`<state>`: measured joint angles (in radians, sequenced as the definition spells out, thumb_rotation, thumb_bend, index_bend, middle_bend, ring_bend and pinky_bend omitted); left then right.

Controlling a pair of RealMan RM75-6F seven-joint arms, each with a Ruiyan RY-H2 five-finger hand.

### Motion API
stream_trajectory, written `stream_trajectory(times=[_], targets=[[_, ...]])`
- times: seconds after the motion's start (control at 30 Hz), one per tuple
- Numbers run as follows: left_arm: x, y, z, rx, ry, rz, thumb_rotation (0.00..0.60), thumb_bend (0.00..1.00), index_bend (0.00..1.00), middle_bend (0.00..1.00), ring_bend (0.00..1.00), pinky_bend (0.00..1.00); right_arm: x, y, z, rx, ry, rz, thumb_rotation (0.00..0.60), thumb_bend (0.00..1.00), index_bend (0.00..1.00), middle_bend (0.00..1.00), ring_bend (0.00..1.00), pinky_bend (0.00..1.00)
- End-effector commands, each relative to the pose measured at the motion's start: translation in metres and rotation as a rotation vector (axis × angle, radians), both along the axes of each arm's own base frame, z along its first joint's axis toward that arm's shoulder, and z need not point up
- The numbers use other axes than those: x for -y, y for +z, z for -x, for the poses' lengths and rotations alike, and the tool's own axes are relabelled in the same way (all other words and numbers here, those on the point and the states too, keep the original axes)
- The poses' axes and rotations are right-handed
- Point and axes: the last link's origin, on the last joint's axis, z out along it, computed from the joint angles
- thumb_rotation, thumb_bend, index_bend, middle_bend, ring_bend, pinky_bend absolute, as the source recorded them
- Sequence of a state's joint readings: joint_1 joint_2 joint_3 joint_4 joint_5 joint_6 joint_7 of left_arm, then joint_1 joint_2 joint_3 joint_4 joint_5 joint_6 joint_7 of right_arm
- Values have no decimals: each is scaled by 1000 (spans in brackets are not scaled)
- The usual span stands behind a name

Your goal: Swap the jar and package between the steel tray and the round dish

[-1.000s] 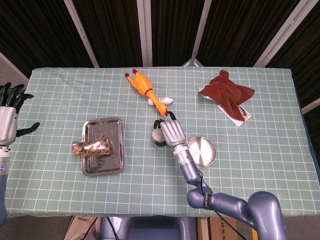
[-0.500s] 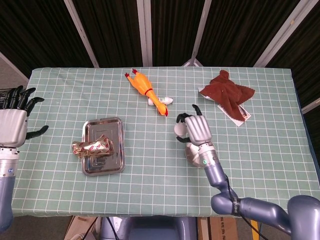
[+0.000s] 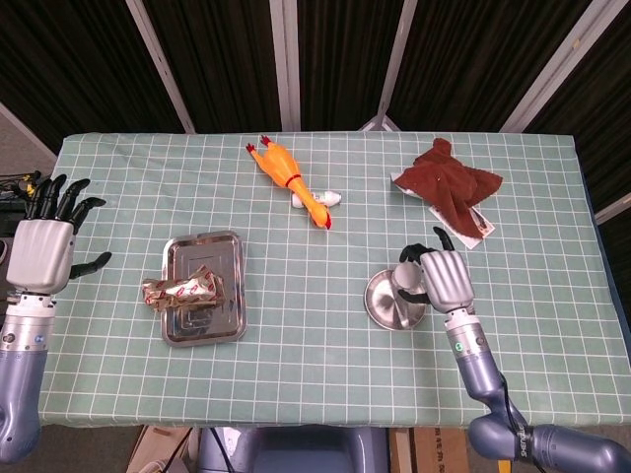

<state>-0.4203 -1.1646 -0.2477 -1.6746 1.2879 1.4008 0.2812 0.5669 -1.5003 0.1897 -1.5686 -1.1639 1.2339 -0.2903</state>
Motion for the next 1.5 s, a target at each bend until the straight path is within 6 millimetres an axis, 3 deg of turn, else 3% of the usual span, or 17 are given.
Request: stream_trajectory(times=[0.03,0.57,0.9,1.17,1.37,1.5], targets=[[0,-2,2,-4,6,3,600,98,290,98,0,27,-7,-9,5,9,-10,-24,600,336,597,555,602,116],[1,1,11,-21,20,0,600,98,287,98,0,27,0,-36,31,-11,-73,-72,600,335,597,555,589,112],[2,-3,11,-27,21,7,600,98,287,98,0,28,-5,-43,32,-17,-68,-118,600,336,587,541,508,56],[2,-5,12,-29,31,9,600,107,290,98,0,28,-14,-43,32,-30,-84,-179,600,334,408,329,296,0],[3,-5,11,-22,29,8,600,107,288,97,0,27,-20,-36,32,-49,-97,-201,600,241,264,223,170,0],[4,-5,10,-16,25,10,600,107,287,97,0,28,-23,-27,30,-54,-95,-194,600,212,229,200,141,0]])
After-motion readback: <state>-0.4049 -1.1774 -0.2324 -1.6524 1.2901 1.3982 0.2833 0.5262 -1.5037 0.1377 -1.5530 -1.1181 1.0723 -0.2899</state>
